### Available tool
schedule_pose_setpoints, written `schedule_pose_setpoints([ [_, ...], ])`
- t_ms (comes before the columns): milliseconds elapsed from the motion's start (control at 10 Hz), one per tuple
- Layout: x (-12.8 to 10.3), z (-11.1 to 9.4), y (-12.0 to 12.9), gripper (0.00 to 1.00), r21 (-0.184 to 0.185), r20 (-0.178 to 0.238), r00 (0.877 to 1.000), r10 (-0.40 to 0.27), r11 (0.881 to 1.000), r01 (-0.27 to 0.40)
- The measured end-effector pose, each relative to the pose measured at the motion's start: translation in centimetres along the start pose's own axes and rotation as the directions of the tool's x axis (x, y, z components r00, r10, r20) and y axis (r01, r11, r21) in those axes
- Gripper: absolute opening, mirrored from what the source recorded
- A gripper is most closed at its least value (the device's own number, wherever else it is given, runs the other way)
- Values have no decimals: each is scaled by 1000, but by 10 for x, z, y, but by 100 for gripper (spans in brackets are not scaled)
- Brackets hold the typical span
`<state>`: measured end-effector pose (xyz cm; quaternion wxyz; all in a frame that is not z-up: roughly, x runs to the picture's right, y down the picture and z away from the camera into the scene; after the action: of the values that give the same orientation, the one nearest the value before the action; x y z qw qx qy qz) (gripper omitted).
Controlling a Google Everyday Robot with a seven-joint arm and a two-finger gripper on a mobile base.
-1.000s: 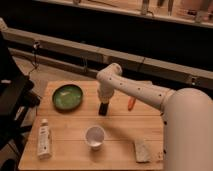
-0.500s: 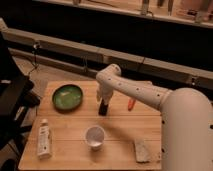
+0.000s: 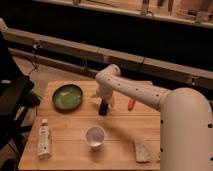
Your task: Place the eraser in the ceramic cup
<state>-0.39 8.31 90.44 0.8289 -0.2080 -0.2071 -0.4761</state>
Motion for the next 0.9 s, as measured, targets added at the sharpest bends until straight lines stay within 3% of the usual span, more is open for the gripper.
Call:
schedule_pose_setpoints([
  [500,2,33,29,79,-17,61,995,73,997,-72],
  [700,-1,40,31,66,-29,77,994,77,997,-75],
  [900,-5,43,31,45,-42,82,994,70,997,-67],
])
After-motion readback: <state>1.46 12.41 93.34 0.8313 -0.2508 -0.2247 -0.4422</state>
